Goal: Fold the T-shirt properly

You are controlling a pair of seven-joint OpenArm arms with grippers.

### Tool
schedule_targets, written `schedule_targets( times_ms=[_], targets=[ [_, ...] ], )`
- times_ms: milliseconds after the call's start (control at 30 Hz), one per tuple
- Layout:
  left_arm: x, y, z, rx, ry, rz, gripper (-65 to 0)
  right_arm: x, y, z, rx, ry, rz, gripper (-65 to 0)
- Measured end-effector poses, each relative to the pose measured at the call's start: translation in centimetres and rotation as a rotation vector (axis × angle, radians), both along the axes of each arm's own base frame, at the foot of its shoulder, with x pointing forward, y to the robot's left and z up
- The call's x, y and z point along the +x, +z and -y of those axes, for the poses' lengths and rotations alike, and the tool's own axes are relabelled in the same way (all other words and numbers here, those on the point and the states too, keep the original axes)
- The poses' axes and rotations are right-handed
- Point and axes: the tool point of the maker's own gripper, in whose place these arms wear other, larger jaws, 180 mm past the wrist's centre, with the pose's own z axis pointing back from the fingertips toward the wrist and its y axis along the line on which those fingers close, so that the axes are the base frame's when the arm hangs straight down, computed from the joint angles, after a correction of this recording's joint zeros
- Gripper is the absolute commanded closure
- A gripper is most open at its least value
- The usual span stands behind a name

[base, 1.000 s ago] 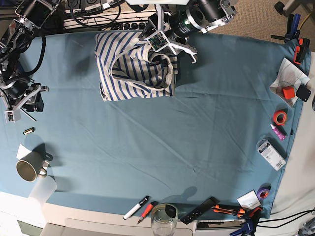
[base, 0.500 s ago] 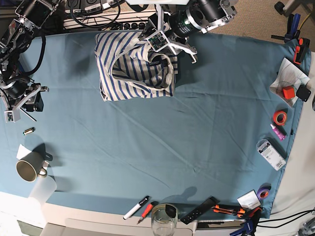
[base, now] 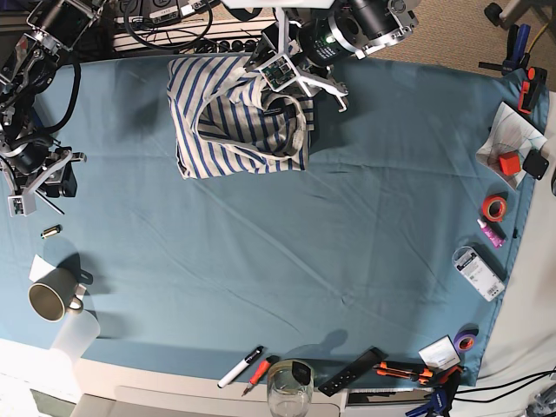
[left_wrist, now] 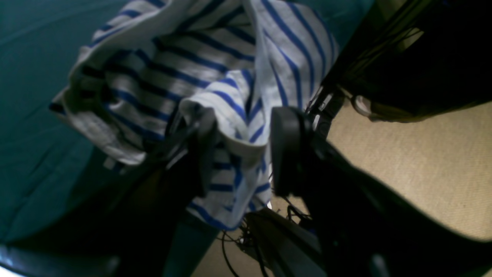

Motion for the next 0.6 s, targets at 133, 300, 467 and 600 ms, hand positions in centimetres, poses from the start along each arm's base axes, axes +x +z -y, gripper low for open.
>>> schedule_targets(
  times_ms=[133, 300, 467, 600],
  targets=[
    [0.0, 0.0, 0.0, 0.000, 0.000, 0.000, -24.5, 0.0, 0.0, 0.0, 0.000, 0.000, 0.000, -20.5],
    [0.3, 0.5, 0.2, -0.029, 0.004, 0.021, -24.5, 0.0, 0.0, 0.0, 0.000, 0.000, 0.000, -20.5],
    [1.4, 1.1, 0.2, -0.032, 0.007, 0.061, -24.5, 0.0, 0.0, 0.0, 0.000, 0.000, -0.001, -20.5],
    [2.2, 1.4, 0.0, -0.040, 0.045, 0.064, -24.5, 0.0, 0.0, 0.0, 0.000, 0.000, -0.003, -20.5]
  ],
)
